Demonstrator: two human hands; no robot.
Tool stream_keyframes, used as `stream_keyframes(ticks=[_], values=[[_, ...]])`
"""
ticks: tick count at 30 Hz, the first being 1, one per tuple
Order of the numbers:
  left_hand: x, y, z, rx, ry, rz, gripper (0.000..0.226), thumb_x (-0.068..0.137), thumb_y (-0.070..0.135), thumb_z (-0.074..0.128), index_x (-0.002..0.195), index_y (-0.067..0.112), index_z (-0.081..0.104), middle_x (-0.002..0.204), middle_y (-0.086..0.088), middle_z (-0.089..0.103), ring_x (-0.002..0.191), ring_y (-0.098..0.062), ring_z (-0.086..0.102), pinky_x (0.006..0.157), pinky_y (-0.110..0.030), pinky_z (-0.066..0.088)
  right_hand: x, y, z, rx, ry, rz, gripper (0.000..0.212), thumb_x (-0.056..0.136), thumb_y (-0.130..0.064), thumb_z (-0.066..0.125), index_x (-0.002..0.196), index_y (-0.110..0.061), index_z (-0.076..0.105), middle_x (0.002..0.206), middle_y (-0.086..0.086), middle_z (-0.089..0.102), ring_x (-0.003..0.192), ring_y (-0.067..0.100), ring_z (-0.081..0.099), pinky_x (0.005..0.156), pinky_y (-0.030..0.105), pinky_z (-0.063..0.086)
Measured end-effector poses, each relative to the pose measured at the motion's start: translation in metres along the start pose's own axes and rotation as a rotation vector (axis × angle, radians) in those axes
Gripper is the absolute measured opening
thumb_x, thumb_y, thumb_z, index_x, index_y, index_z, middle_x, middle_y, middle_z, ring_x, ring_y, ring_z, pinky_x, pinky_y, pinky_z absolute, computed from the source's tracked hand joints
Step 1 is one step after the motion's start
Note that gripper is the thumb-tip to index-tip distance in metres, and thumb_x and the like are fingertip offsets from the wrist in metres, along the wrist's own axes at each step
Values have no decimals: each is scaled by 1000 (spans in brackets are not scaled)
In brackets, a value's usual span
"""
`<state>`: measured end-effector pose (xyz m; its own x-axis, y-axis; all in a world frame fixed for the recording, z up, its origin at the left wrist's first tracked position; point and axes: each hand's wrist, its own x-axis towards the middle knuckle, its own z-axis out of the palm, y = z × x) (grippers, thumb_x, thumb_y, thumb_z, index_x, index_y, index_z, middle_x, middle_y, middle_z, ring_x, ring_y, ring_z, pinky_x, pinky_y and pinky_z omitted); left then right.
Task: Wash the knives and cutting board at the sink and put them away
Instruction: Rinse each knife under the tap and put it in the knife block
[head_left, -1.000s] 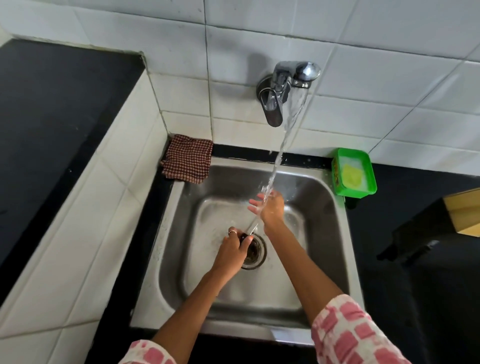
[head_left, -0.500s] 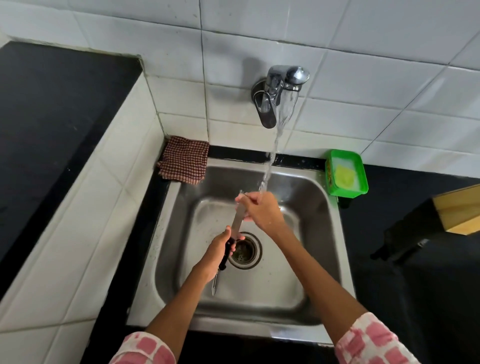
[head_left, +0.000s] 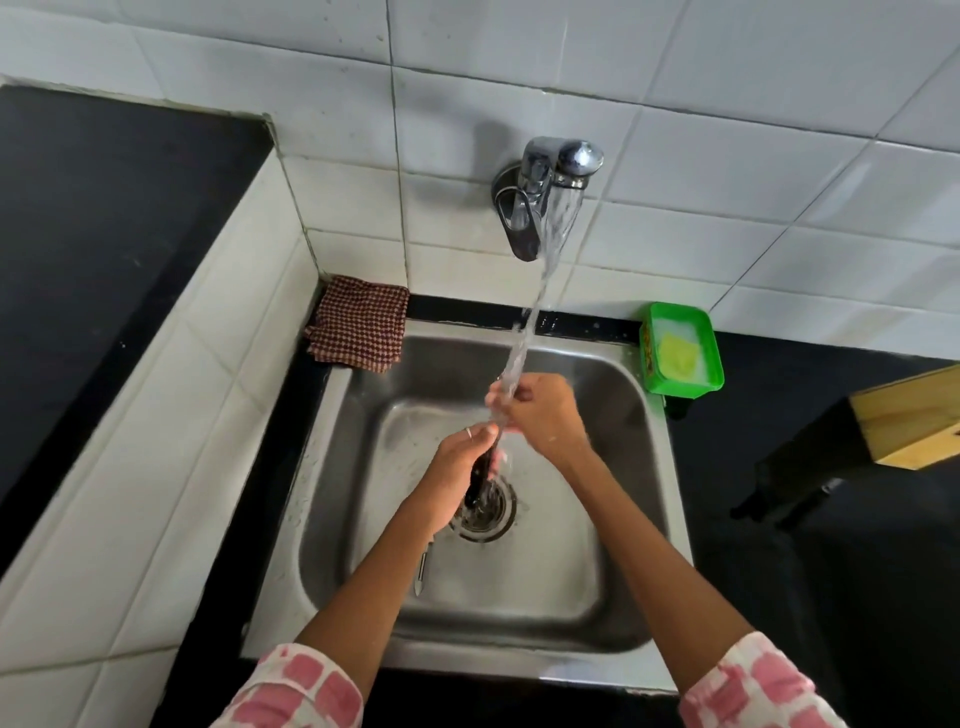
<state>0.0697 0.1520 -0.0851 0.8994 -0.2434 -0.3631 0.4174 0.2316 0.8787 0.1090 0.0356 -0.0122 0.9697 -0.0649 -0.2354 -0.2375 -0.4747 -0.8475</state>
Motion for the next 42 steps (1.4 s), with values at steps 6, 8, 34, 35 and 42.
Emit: stream_keyframes(ticks=[6, 8, 34, 35, 42], values=[[3, 8, 0, 43, -19, -36, 17, 94, 15, 50, 97, 9, 66, 81, 0, 71, 66, -10, 61, 63, -21, 46, 7, 5, -12, 221, 209, 63, 12, 84, -4, 63, 94, -5, 71, 78, 6, 72, 73, 20, 71, 74, 41, 59], [-1, 9, -1, 65, -6, -65, 20, 95, 14, 48, 104, 5, 64, 88, -4, 71, 63, -9, 62, 60, -19, 47, 4, 11, -7, 291, 156, 75, 19, 88, -5, 59, 107, -1, 63, 84, 6, 71, 78, 15, 69, 79, 37, 58], [50, 20, 21, -151, 386, -453, 36, 99, 23, 37, 69, 7, 48, 46, -7, 59, 40, -17, 56, 32, -18, 44, -13, -18, 4, -438, -51, -77, 33, 92, -31, 56, 77, -5, 69, 71, 11, 67, 65, 22, 63, 65, 28, 50], [49, 14, 17, -173, 370, -468, 38, 100, 26, 34, 72, 6, 49, 47, -7, 62, 43, -18, 60, 34, -21, 47, -12, -24, 7, -479, -57, -84, 37, 91, -36, 56, 80, -4, 69, 73, 12, 67, 66, 22, 62, 66, 28, 50], [31, 11, 8, 100, 175, -361, 33, 83, 29, 59, 111, 11, 64, 127, -13, 58, 122, -31, 50, 104, -45, 39, -5, -42, -4, -267, -154, -41, 17, 80, -30, 70, 79, -13, 71, 80, 5, 71, 77, 16, 65, 78, 30, 53]])
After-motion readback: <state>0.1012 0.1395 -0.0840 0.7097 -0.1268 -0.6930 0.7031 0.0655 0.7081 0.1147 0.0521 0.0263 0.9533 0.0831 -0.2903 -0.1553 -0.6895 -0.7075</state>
